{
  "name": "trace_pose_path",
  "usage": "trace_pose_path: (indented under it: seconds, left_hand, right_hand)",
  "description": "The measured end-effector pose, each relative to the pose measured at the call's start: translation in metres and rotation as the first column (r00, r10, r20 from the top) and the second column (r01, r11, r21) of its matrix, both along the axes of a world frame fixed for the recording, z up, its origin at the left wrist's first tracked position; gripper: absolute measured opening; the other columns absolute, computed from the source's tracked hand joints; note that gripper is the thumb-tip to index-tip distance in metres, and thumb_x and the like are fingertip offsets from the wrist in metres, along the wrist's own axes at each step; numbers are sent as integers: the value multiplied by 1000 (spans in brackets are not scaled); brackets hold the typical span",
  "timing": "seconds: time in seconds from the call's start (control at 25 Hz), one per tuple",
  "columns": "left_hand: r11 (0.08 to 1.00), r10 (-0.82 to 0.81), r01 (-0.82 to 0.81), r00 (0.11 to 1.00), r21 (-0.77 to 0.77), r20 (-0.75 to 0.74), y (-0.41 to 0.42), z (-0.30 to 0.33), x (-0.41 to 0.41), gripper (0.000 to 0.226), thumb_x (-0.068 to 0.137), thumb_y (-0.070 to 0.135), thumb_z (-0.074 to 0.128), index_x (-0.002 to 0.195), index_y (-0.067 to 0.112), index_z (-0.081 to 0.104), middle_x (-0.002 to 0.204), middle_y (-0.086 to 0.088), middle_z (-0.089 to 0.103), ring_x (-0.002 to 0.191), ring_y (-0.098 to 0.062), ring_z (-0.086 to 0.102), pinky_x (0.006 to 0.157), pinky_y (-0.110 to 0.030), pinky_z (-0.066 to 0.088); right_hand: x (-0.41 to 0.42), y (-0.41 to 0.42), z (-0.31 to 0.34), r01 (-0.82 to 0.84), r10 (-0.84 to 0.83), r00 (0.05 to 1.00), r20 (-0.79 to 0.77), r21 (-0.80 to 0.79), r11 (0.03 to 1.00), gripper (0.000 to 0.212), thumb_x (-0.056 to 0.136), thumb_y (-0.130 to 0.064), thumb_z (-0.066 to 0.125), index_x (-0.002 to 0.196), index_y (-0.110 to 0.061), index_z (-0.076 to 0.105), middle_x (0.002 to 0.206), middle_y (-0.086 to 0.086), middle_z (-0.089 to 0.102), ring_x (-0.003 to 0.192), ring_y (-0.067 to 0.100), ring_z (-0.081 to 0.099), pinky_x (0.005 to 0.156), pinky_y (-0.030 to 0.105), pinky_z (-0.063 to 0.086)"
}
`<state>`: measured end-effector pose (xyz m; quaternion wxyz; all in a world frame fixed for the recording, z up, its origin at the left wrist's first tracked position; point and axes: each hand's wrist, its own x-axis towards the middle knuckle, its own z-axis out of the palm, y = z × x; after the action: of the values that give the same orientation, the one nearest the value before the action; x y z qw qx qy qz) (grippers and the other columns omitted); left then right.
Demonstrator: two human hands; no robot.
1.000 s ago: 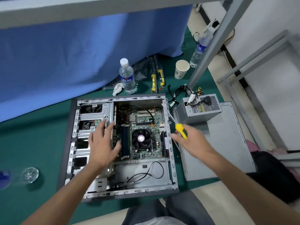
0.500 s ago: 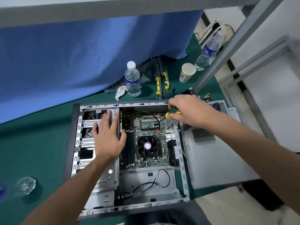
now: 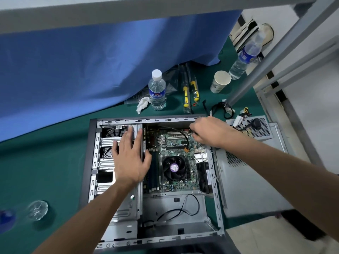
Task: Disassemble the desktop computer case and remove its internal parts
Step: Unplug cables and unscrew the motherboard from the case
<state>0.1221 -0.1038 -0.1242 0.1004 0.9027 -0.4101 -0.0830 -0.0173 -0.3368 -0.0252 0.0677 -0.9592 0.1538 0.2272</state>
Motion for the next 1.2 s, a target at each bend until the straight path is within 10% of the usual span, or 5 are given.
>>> trace_pose_path:
  seconds: [0.92, 1.08, 1.2]
  left_hand:
    - [999, 4, -3, 1000, 32, -20, -3, 7, -1, 72, 89, 51, 34, 155, 27, 20, 162, -5, 15, 147, -22, 18, 118, -55, 13]
    - [999, 6, -5, 1000, 36, -13, -3, 7, -1, 72, 89, 51, 33, 155, 27, 20, 161, -5, 16, 147, -22, 18, 118, -56, 14]
    - [999, 3, -2, 1000, 34, -18, -2, 6, -1, 72, 89, 51, 34, 155, 27, 20, 161, -6, 16, 147, -22, 18, 118, -56, 14]
  right_hand:
    - [5, -1, -3, -110, 103, 986, -128, -51, 993, 38, 105, -40, 31, 118, -11, 50, 103, 9, 51, 81, 28, 60, 64, 37, 49]
    - [12, 7, 0, -233, 196, 955, -225, -151, 961, 19, 102, -10, 30, 116, -8, 43, 70, 2, 53, 56, 19, 47, 52, 35, 44]
    - [10, -3, 3, -354, 344, 930, -128, -62, 933, 33, 94, 2, 42, 123, -14, 39, 91, 3, 56, 76, 20, 47, 67, 36, 47]
